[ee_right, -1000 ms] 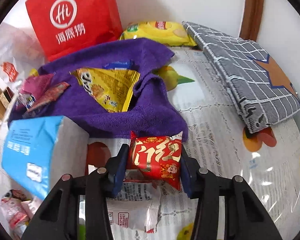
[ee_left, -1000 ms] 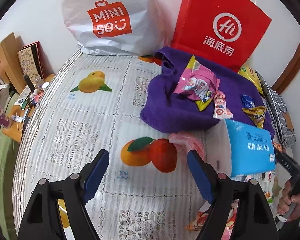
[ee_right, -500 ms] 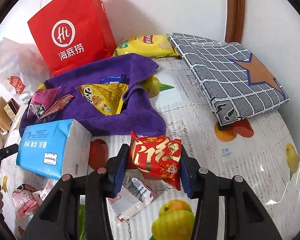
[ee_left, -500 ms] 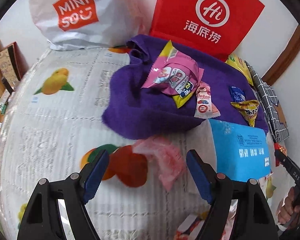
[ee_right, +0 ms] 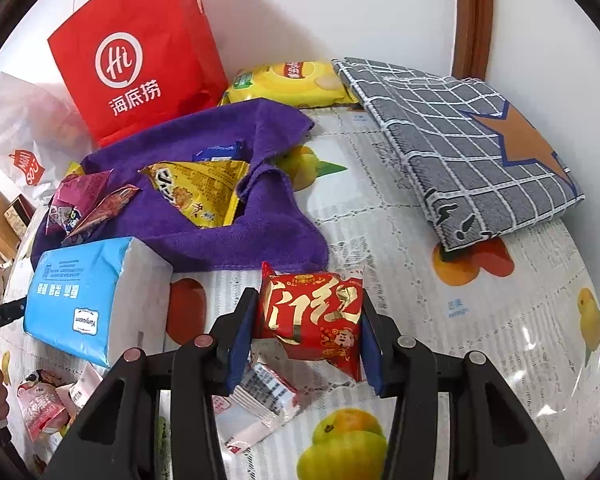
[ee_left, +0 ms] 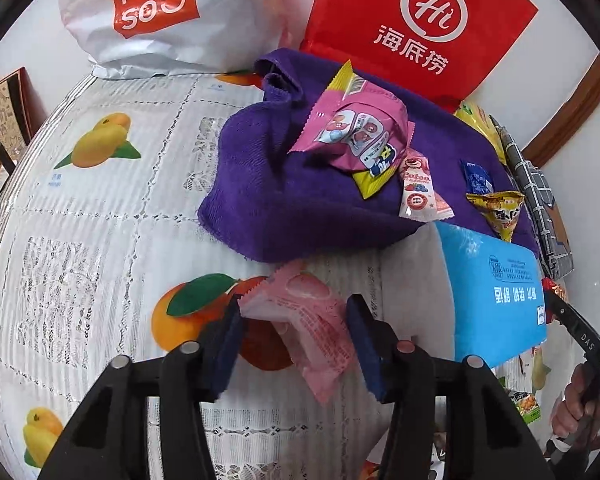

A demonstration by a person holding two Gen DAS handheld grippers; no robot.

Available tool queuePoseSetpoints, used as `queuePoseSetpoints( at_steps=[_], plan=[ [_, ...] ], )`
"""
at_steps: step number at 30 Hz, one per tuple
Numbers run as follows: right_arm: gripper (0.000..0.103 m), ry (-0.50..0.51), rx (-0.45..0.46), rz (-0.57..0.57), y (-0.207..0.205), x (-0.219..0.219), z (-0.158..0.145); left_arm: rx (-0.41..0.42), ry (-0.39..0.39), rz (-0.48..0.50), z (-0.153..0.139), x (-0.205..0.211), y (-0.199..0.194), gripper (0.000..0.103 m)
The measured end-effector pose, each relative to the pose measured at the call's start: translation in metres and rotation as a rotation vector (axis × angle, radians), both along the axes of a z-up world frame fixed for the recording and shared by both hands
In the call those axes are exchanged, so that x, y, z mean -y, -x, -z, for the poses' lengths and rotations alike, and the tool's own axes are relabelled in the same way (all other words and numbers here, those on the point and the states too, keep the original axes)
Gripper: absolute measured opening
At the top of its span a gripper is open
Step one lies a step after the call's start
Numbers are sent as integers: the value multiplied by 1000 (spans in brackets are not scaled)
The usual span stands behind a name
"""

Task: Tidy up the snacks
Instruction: 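Grasp the red snack packet with the right tool while the left tool grasps a pink candy packet, then lift both packets and carry them toward the purple towel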

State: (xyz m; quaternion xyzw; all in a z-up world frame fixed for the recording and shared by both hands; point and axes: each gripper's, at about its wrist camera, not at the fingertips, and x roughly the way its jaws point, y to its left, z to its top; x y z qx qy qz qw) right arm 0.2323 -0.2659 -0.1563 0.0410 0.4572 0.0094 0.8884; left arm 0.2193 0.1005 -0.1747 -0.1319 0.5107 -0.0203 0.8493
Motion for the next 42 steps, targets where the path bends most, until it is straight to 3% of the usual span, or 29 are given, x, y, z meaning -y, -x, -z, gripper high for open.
queuePoseSetpoints(
  at_steps=[2, 6, 7, 9, 11, 13, 26, 42],
  plan=[
    [47, 4, -2, -7, 0, -2, 1, -8, -26, 1, 4, 4, -3, 61],
    [47, 12, -7, -14, 2, -3, 1, 5, -94, 7, 7, 16, -5, 61],
    [47, 14, -7, -13, 3, -3, 0, 12, -83, -1, 6, 15, -3, 52],
    [47, 15, -13, -9, 5, -1, 1, 8, -70, 0, 5, 12, -2, 49],
    [47, 15, -15, -9, 7, 0, 1, 4, -63, -2, 3, 10, 2, 39],
    [47, 17, -11, -10, 11, -1, -1, 3, -45, -13, 0, 7, 6, 39],
    [47, -20, 58, -88, 64, -31, -41, 94, -45, 1, -53, 15, 71, 39],
    [47, -2, 167, -192, 133, -71, -101, 204, -43, 80, -110, 65, 134, 39]
  ],
)
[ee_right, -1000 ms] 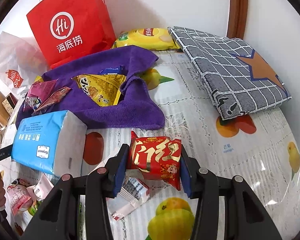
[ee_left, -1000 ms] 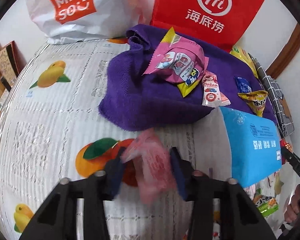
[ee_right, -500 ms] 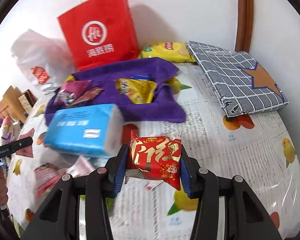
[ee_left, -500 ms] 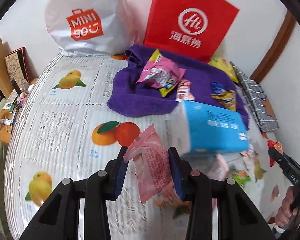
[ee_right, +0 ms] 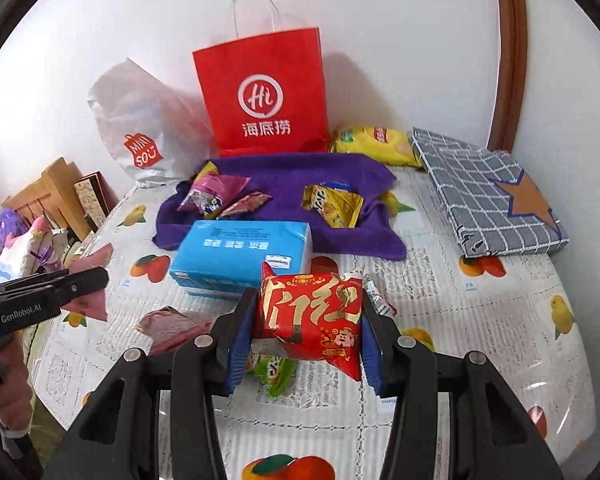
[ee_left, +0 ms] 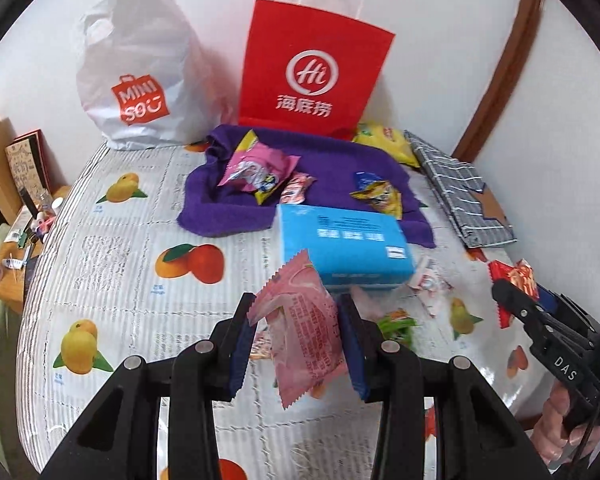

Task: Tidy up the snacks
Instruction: 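Lift both packets and carry them toward the purple towel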

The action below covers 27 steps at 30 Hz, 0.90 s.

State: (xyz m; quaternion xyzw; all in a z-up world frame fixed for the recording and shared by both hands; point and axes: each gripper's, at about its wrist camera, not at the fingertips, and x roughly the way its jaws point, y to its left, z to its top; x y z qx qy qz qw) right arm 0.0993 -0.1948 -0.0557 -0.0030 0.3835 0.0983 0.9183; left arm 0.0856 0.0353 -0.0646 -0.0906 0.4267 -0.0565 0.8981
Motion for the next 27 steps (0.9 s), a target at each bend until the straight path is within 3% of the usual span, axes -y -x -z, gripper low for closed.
queuePoseSetpoints(
  at_steps=[12, 27],
  plan=[
    [47, -14, 52, -12, 12, -7, -30, 35, -4, 25, -23, 15, 3, 39],
    [47, -36, 74, -31, -9, -12, -50, 67, -10, 24, -42, 21, -19, 39]
  ],
)
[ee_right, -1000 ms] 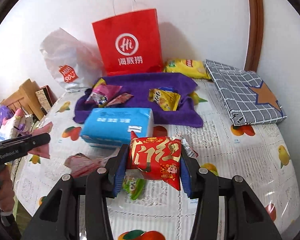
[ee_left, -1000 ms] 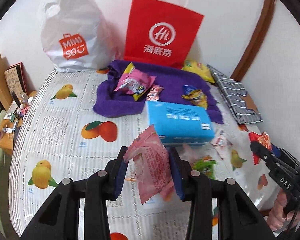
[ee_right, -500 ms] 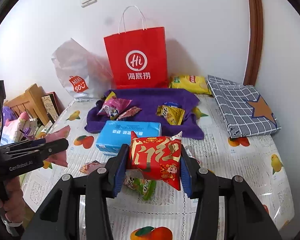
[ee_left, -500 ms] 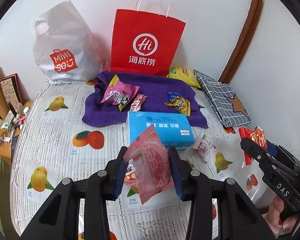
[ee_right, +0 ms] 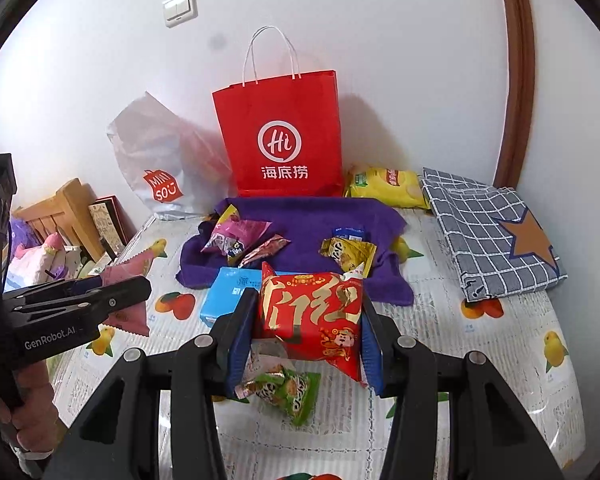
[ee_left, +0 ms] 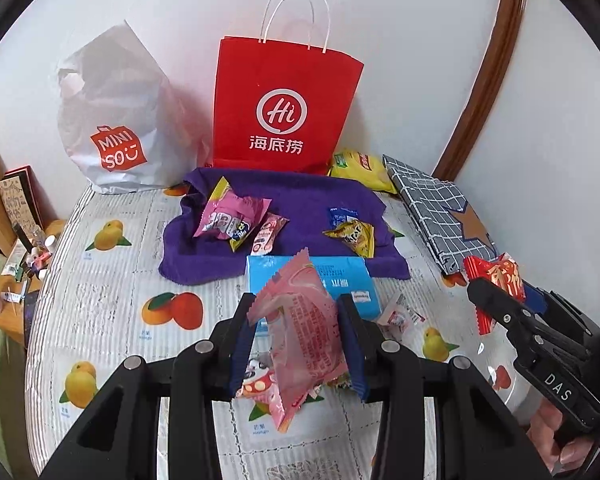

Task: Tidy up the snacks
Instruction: 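Lift both packets and carry them toward the purple towel, then lower both packets onto the towel and open both tools to release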

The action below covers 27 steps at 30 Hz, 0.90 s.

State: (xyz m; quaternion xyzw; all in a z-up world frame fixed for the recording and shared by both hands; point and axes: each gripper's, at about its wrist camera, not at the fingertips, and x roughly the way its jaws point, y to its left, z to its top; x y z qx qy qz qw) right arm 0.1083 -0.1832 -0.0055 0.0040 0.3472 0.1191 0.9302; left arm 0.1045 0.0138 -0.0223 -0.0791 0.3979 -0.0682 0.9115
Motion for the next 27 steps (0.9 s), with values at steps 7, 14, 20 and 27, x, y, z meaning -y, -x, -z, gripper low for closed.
queuePoseSetpoints(
  at_steps=[7, 14, 20, 27],
  plan=[
    [47, -6, -20, 0, -24, -5, 2, -8, 3, -6, 1, -4, -19, 39],
    [47, 11, -46, -14, -50, -13, 10, -23, -3, -6, 8, -5, -40, 39],
    [47, 6, -45, -27, -70, -16, 16, -29, -9, -7, 13, -7, -61, 39],
    [47, 20, -42, -40, -98, -20, 24, -33, -6, -10, 16, -13, -88, 39]
  ],
)
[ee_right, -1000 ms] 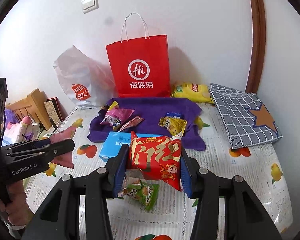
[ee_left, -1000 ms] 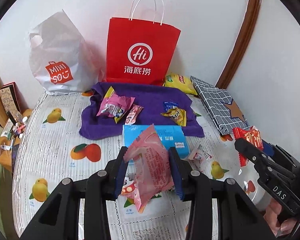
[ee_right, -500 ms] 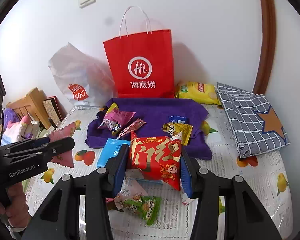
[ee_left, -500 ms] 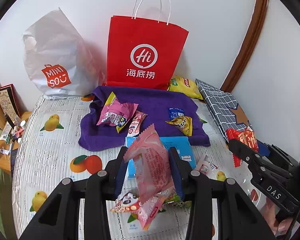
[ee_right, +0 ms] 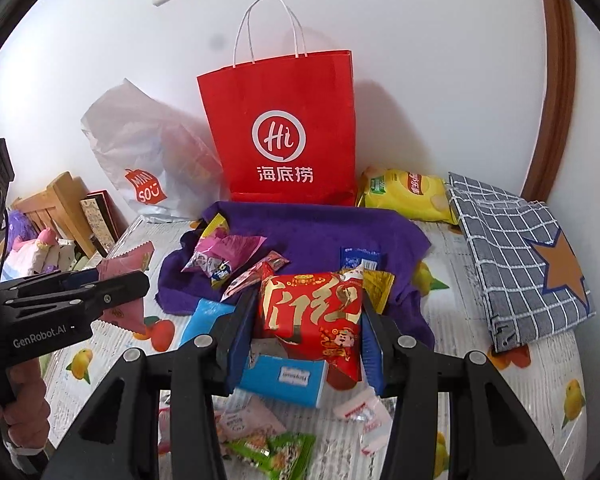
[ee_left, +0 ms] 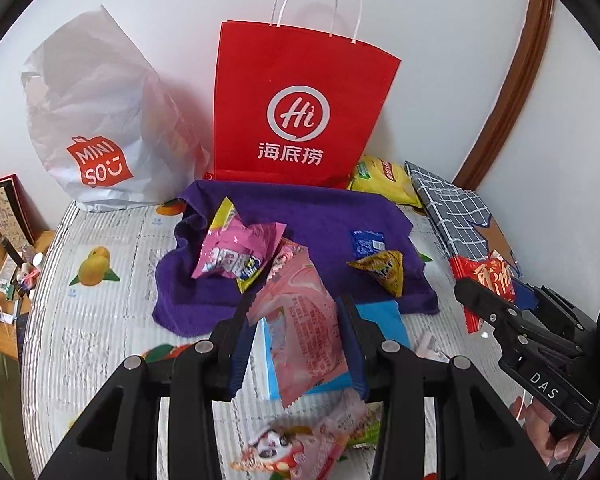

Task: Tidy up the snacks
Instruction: 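Lower both packets onto the towel and open both tools to release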

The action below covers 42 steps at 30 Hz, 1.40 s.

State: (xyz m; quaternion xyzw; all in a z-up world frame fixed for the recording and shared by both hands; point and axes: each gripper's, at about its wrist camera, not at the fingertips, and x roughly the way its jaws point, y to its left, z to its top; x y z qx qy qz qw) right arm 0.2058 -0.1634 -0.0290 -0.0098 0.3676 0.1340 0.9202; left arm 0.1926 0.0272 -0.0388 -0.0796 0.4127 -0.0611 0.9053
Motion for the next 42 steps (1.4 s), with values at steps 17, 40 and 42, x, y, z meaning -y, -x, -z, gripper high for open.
queuePoseSetpoints(
  at_steps=[17, 40, 42],
  plan=[
    [47, -7, -32, 41, -81, 11, 25, -29, 32, -24, 30, -25, -70, 39],
    [47, -6, -160, 84, -175, 23, 109, -120, 74, 43, 84, 2, -135, 40],
    [48, 0, -168, 77, -177, 23, 112, -130, 74, 46, 87, 4, -136, 40]
  ],
)
